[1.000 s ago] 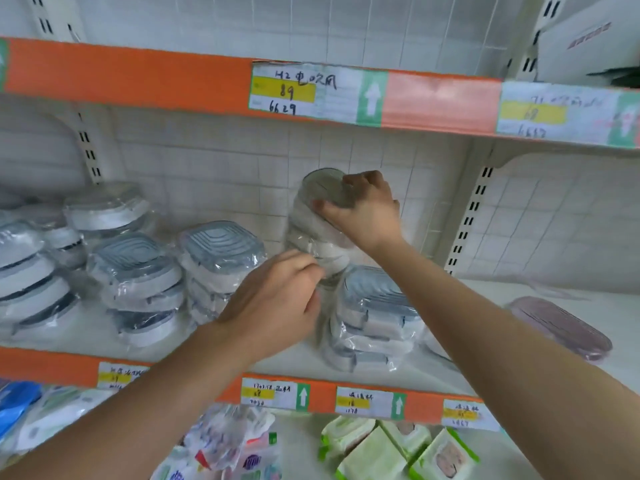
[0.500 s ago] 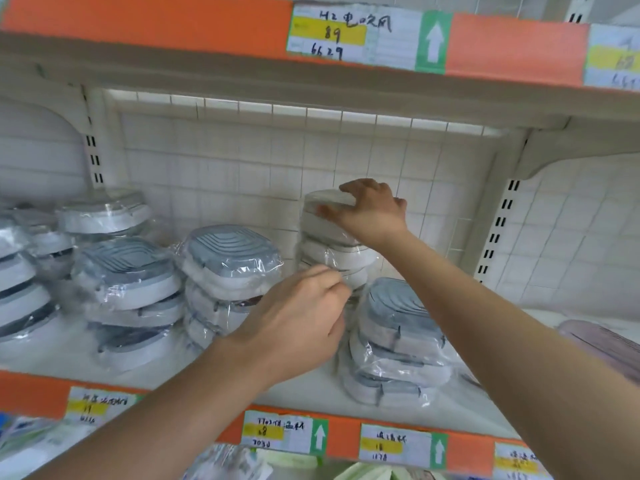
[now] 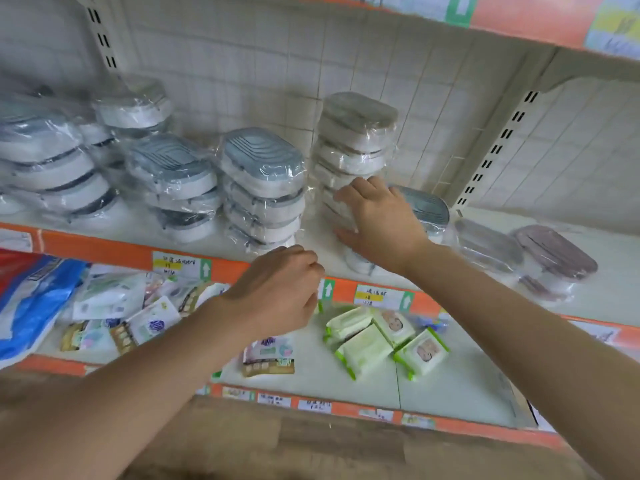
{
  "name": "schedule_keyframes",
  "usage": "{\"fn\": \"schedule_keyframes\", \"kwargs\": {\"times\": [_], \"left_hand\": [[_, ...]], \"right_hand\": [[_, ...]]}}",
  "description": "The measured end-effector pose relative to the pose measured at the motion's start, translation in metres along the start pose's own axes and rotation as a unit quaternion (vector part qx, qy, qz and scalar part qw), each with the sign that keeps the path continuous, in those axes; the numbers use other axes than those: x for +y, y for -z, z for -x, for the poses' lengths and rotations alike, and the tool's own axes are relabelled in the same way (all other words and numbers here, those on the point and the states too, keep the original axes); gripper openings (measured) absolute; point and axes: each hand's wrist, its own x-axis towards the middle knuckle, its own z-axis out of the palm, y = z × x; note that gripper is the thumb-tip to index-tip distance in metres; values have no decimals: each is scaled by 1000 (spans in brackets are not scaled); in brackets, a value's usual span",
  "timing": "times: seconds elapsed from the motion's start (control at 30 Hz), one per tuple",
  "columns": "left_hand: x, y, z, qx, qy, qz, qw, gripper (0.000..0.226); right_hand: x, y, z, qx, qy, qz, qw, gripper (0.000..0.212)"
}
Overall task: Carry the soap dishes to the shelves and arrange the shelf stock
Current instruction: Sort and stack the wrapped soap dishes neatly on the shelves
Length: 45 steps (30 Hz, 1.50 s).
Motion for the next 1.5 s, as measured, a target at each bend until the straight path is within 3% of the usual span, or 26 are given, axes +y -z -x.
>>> {"fn": "schedule_keyframes", "kwargs": {"times": [0.07, 0.27, 0.43, 0.77, 1.0, 1.17, 1.5], "left_hand": [[10, 7, 17, -20, 2, 4, 1000, 27], [47, 50, 60, -53, -22, 2, 998, 15], [78, 105, 84, -70, 36, -2, 997, 39], [168, 281, 163, -47, 111, -40, 992, 26], [215, 402, 248, 28, 164, -37, 985, 38], [210, 433, 291, -33, 177, -119, 977, 33], [120, 431, 374, -81, 247, -96, 961, 25]], "right_hand": [[-9, 8, 11, -63, -15, -4, 998, 49], [-36, 53, 60, -139, -52, -13, 989, 51], [-45, 104, 103, -180, -77, -16, 980, 53], [-105, 279, 196, -151, -101, -91, 979, 54], [-168, 404, 234, -80, -79, -140, 984, 52], [-193, 426, 244, -77, -37, -116, 990, 53], [-309, 387, 160, -165, 74, -95, 979, 55]]}}
